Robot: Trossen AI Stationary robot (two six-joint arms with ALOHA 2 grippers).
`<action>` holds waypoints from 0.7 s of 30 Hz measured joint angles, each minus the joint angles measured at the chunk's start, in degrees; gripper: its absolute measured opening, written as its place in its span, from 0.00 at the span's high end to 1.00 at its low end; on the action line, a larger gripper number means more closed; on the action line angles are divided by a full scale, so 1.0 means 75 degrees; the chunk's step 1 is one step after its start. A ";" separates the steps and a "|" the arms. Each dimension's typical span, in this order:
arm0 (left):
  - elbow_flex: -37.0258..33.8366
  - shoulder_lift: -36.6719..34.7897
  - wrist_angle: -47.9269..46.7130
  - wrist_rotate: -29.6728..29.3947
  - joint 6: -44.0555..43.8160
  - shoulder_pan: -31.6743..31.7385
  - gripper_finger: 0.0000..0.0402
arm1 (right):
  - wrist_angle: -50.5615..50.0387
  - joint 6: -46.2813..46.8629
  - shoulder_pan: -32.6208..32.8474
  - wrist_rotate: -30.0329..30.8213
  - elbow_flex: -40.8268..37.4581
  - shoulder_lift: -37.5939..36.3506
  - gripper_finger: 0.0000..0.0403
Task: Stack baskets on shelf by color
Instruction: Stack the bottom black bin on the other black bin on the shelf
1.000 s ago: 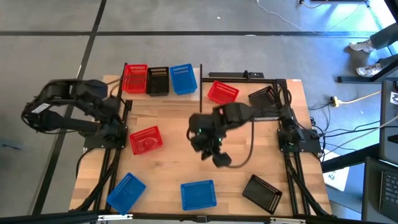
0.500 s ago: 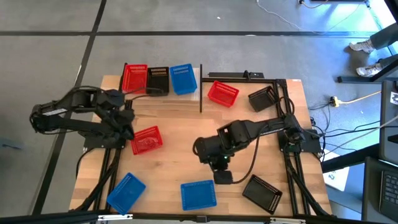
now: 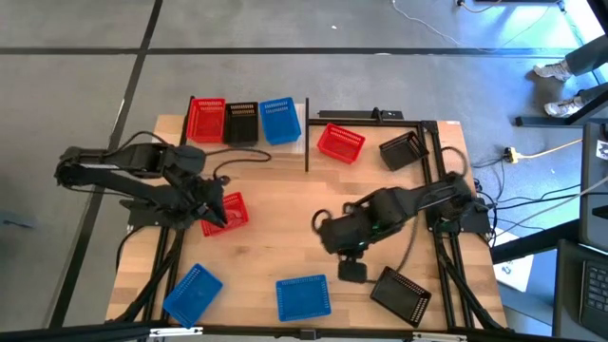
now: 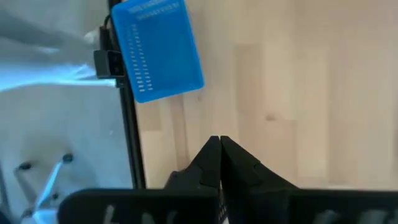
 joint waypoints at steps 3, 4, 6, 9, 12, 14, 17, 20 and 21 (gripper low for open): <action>0.0000 0.0291 0.0237 -0.0018 0.0131 -0.0236 0.86 | 0.0006 0.0444 0.0115 0.0571 -0.0586 -0.0685 1.00; 0.0000 0.0385 0.0304 -0.0050 0.0176 -0.0300 0.86 | -0.0011 0.0616 0.0150 0.0760 -0.0871 -0.0965 1.00; 0.0000 0.0548 0.0415 -0.0169 0.0276 -0.0408 0.86 | -0.0002 0.1179 0.0246 0.1247 -0.1513 -0.1553 1.00; -0.0003 0.0658 0.0611 -0.0219 0.0297 -0.0527 0.86 | 0.0174 0.2109 0.0383 0.1632 -0.2735 -0.2482 1.00; -0.0003 0.0657 0.0772 -0.0229 0.0278 -0.0565 0.86 | 0.0897 0.2971 0.0601 0.1547 -0.4183 -0.3241 1.00; -0.0003 0.0655 0.0917 -0.0383 0.0249 -0.0565 0.86 | 0.1439 0.3669 0.0782 0.1282 -0.5081 -0.3714 1.00; -0.0003 0.0582 0.1022 -0.0560 0.0245 -0.0562 0.86 | 0.2208 0.5274 0.1036 0.0889 -0.6278 -0.4240 1.00; 0.0000 0.0535 0.1028 -0.0616 0.0244 -0.0561 0.86 | 0.2552 0.7126 0.1192 0.0264 -0.7234 -0.4505 1.00; 0.0000 0.0546 0.1023 -0.0621 0.0244 -0.0553 0.86 | 0.2656 0.7468 0.1240 -0.0015 -0.7509 -0.4560 1.00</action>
